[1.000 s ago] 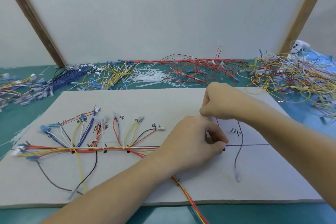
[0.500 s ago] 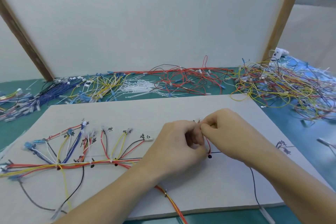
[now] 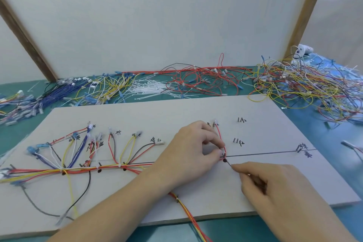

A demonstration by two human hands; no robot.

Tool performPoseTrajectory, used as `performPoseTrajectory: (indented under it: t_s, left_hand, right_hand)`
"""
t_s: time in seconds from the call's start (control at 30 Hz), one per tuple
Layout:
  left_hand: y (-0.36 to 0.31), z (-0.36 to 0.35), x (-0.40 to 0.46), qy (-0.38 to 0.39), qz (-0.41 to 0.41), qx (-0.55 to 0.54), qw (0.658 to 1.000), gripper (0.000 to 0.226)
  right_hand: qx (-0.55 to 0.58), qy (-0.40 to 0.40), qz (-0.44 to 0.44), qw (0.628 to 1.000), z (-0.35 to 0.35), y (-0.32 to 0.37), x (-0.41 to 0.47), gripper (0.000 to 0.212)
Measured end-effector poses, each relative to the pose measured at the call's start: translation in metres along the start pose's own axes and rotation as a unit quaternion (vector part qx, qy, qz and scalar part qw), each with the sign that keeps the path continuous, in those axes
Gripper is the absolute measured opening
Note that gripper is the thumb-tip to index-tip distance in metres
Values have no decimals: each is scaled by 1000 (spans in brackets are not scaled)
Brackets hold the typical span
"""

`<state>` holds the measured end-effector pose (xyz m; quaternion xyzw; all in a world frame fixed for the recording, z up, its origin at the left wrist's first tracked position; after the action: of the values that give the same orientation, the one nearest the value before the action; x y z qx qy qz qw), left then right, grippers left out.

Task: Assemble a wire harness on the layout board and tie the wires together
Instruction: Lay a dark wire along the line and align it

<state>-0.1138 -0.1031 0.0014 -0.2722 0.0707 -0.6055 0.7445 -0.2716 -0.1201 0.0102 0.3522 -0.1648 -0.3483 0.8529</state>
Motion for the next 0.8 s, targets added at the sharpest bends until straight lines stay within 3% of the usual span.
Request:
performPoseTrajectory:
  t_s: [0.1, 0.27, 0.43, 0.53, 0.8]
  left_hand:
    - [-4, 1, -2, 1, -13, -2, 1000, 11]
    - [-10, 0, -4, 7, -39, -14, 999, 16]
    - [-9, -2, -4, 7, -37, -7, 999, 4]
    - [-8, -1, -3, 0, -36, 0, 999, 4]
    - [-9, -1, -4, 0, -31, 3, 1000, 7]
  right_hand:
    - [3, -19, -29, 999, 17, -19, -7, 28]
    - [-9, 29, -60, 998, 36, -37, -11, 21]
    - [172, -39, -126, 976, 92, -83, 0, 7]
    - [218, -57, -172, 959, 106, -111, 7, 7]
    - [257, -103, -145, 950, 107, -126, 31, 14]
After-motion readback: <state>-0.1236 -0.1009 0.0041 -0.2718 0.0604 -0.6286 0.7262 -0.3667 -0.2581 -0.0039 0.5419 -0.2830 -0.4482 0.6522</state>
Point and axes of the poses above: each hand's wrist, its own x-axis towards the middle knuckle, its own z-axis out of the back of the hand, y = z × x, the point moved 9 cm from there along x, towards the middle knuckle, and after that the axes turned 14 degrees about x, right-handed, at the moved point
